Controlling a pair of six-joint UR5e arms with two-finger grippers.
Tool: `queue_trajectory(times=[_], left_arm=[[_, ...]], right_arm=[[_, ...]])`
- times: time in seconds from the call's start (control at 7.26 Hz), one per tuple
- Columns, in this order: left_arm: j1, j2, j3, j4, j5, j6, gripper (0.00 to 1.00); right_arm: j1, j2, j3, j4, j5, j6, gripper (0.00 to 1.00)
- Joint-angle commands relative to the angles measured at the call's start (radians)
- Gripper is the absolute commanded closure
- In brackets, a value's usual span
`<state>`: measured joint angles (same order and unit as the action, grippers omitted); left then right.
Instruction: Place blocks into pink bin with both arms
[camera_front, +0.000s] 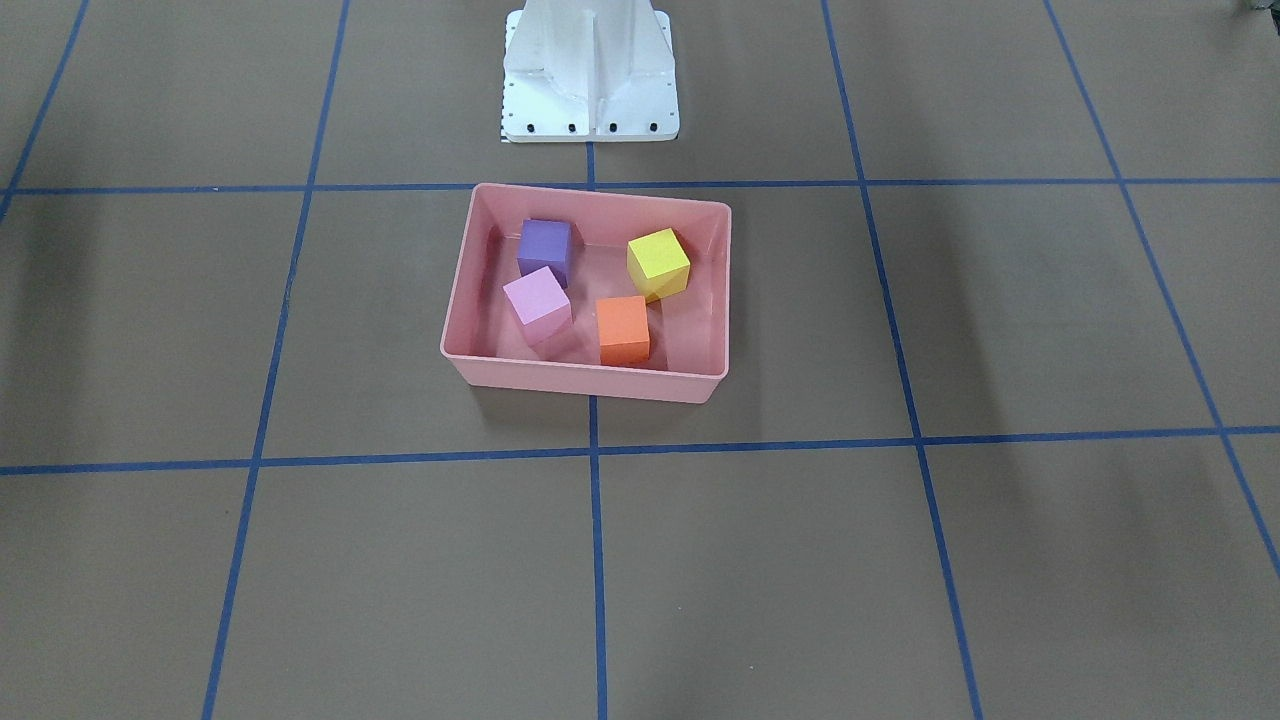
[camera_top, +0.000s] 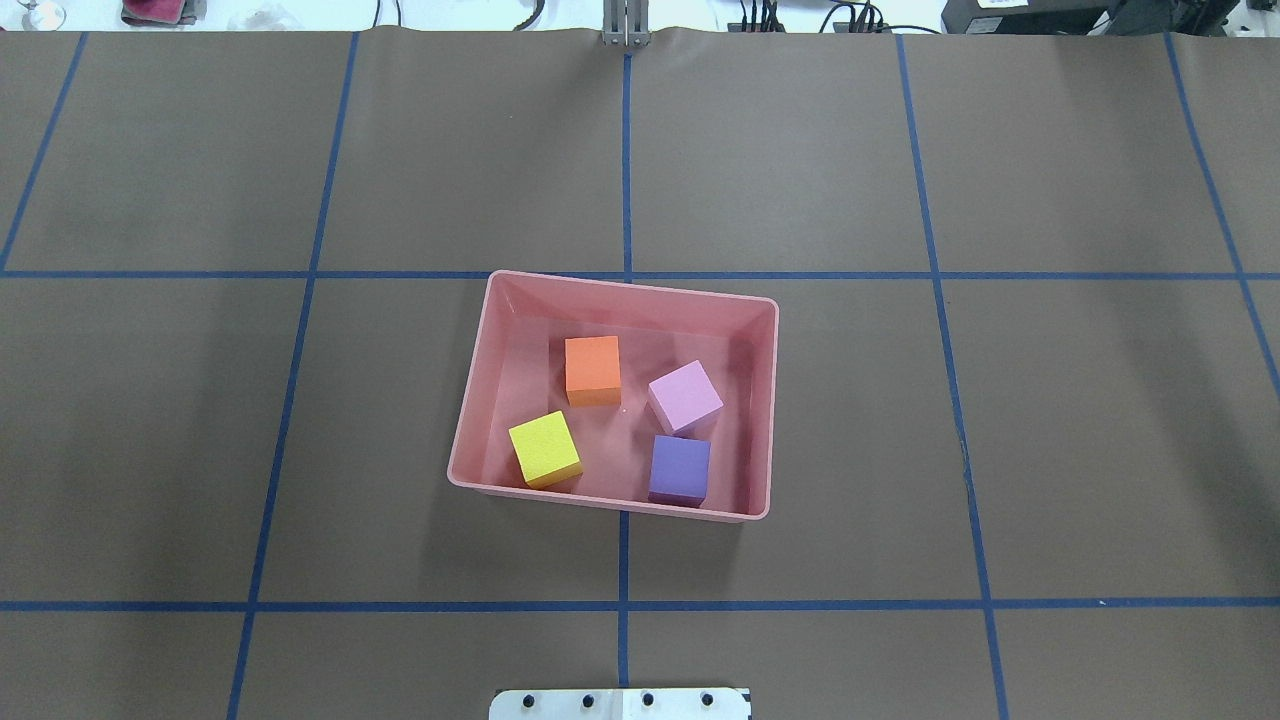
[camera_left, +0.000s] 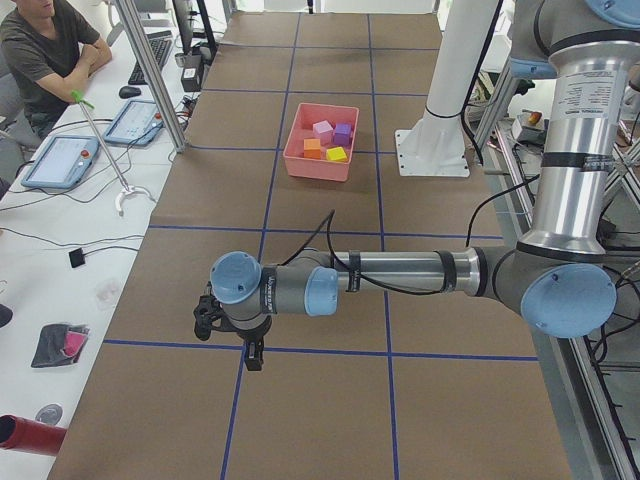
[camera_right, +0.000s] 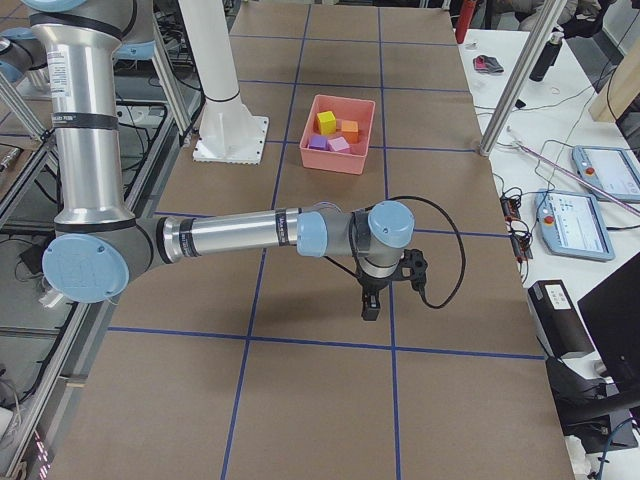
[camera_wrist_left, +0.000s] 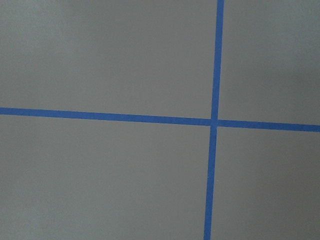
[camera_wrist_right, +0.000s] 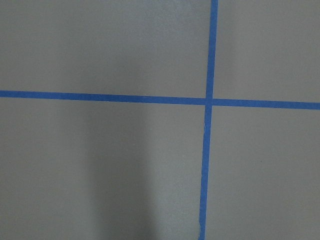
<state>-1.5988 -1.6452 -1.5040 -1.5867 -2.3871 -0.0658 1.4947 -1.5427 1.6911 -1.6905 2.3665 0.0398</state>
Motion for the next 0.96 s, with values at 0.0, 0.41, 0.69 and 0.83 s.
queue_trajectory(times=[0.0, 0.41, 0.69, 0.83], left_arm=[[0.008, -0.008, -0.068, 0.080, 0.000, -0.003, 0.00], [0.013, -0.005, -0.062, 0.080, 0.005, -0.009, 0.00], [0.014, 0.008, -0.056, 0.082, 0.028, -0.014, 0.00], [0.011, 0.016, -0.068, 0.102, 0.040, -0.014, 0.00]], right_arm=[[-0.001, 0.000, -0.004, 0.000, -0.001, 0.002, 0.00], [-0.001, -0.007, -0.004, -0.001, 0.000, 0.014, 0.00], [0.001, -0.026, 0.004, -0.001, 0.010, 0.014, 0.00], [0.001, -0.031, -0.004, -0.003, 0.008, 0.014, 0.00]])
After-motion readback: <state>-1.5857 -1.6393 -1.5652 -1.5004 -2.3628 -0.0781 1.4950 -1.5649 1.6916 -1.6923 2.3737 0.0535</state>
